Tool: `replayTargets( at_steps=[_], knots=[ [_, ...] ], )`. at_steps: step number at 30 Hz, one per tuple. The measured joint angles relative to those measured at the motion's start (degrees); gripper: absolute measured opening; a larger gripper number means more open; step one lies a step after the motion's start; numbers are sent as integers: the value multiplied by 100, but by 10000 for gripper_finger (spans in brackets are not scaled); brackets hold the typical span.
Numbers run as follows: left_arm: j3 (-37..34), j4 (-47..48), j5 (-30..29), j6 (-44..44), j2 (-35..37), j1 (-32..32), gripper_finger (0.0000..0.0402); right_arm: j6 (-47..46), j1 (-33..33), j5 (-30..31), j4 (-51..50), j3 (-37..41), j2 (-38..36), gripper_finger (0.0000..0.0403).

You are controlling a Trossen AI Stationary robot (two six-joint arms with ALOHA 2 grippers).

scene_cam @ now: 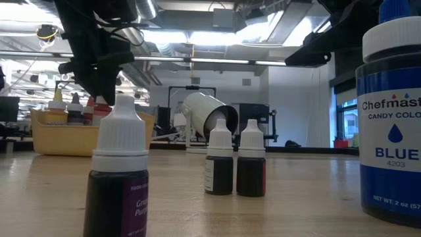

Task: Pick & Place food coloring
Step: Put the large pink food coloring bottle into the bin

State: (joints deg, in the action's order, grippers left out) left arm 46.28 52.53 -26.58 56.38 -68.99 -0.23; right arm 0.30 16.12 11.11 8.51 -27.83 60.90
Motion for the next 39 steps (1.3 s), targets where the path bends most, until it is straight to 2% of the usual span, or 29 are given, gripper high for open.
replayTargets(
  at_steps=[15,26,39],
  knots=[
    [2,-7,-234,2,-139,175,131,0,0,-2,-2,0,0,316],
    [0,-11,-202,-323,-321,177,132,0,0,-9,-17,0,0,316],
    [0,-9,-189,-317,-321,175,132,-2,0,-22,-19,0,0,316]
  ],
)
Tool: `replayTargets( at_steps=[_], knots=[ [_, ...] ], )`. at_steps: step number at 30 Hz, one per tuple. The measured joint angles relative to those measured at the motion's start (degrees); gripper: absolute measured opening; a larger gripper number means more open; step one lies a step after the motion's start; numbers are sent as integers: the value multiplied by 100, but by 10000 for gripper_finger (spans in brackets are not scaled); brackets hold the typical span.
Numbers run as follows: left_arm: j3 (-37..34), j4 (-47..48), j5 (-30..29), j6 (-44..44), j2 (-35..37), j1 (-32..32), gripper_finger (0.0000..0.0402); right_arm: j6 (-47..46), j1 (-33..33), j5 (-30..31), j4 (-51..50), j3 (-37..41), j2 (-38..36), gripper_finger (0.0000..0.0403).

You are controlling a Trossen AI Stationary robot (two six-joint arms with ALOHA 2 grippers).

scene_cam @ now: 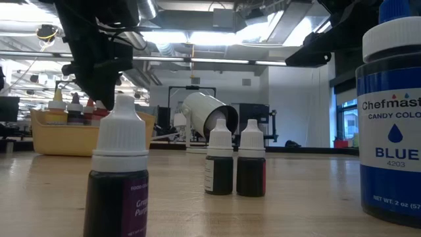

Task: Pick & Place food coloring
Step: Put the large pink food coloring bottle into the bin, then put the small green food coloring bottle into the bin

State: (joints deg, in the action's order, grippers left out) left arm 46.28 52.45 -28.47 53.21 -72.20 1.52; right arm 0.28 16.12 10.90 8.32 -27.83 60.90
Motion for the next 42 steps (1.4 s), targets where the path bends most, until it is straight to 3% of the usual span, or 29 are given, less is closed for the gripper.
replayTargets(
  at_steps=[17,32,36,42],
  knots=[
    [38,28,142,-7,30,0,187,0,0,2,0,0,0,316],
    [1015,728,103,-343,37,14,191,-16,0,4,0,0,0,316],
    [1053,24,68,-613,35,241,191,-21,0,5,0,0,0,316],
    [701,-2362,153,-1867,33,1080,191,-23,0,7,107,0,0,316]
  ],
)
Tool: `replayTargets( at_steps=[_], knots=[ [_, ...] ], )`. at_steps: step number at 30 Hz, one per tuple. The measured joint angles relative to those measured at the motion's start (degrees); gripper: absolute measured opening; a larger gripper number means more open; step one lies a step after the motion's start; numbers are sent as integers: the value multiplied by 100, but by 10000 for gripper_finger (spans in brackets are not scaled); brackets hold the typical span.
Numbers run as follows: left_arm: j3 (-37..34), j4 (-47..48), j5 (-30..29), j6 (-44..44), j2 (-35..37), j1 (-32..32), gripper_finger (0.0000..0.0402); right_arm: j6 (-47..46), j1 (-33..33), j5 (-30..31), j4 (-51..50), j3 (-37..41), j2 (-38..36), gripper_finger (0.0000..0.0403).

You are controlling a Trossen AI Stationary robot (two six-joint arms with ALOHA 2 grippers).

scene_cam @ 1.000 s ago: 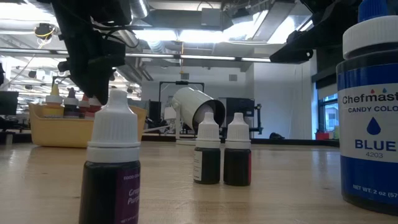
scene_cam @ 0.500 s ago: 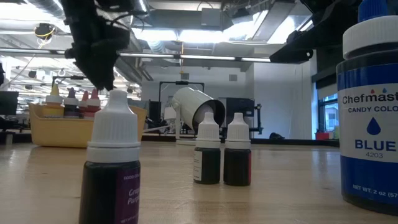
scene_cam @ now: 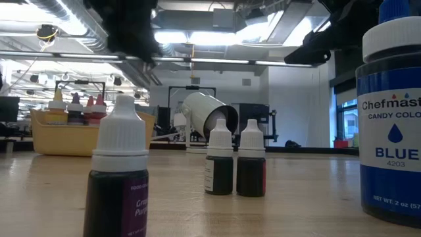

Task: Pick & Place food coloring
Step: Put the small green food coloring bottle into the bin

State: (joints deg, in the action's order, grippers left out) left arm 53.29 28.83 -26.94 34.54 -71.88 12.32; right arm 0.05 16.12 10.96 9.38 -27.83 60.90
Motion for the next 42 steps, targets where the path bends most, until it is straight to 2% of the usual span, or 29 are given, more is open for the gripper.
replayTargets(
  at_steps=[4,9,14,20,25,33,38,42],
  knots=[
    [-642,-2078,82,-806,-3,576,191,-2,0,-12,130,0,0,316],
    [-1510,-4436,385,-1094,-106,1092,191,14,0,-122,337,0,-2,316],
    [-1917,-5813,432,-1291,-460,1459,191,-117,0,-238,378,0,25,316],
    [-1921,-6503,417,-1342,-1130,1586,191,-120,2,-354,747,2,269,316],
    [-1735,-6967,666,-1333,-1846,1582,191,-106,1,-352,953,2,533,316],
    [-1042,-6988,894,-1668,-2902,1578,191,47,0,-352,1027,2,704,316],
    [-809,-6986,1309,-1925,-3413,1611,191,27,0,-352,1019,2,704,316],
    [-749,-6976,1314,-1925,-3668,1608,191,18,0,-352,1021,2,704,316]
  ],
)
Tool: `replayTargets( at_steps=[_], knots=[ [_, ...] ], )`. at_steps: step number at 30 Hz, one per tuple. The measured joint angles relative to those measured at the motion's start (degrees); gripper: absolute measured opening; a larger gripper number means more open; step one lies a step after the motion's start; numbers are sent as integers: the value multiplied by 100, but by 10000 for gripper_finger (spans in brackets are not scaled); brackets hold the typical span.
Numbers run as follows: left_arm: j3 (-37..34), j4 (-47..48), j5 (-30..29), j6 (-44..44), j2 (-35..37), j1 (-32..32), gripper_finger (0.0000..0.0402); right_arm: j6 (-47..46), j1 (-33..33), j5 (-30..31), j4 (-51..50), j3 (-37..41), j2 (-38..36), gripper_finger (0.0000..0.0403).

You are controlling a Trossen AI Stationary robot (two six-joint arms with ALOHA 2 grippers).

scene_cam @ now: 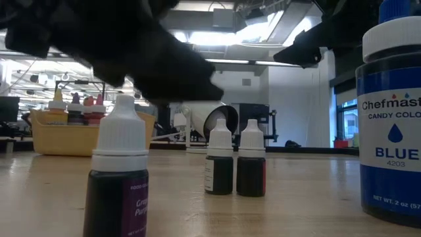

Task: Pick & Place food coloring
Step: Put the small green food coloring bottle into the bin

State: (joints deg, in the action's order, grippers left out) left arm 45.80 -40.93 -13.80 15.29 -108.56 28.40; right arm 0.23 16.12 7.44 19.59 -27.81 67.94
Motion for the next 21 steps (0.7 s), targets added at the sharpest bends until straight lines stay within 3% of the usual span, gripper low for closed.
replayTargets(
  at_steps=[12,21],
  knots=[
    [0,-16,-26,863,-240,0,191,-2,0,2,-8,-2,-2,316],
    [0,39,-156,65,-240,44,191,2,0,2,-11,-1,-4,316]
  ],
)
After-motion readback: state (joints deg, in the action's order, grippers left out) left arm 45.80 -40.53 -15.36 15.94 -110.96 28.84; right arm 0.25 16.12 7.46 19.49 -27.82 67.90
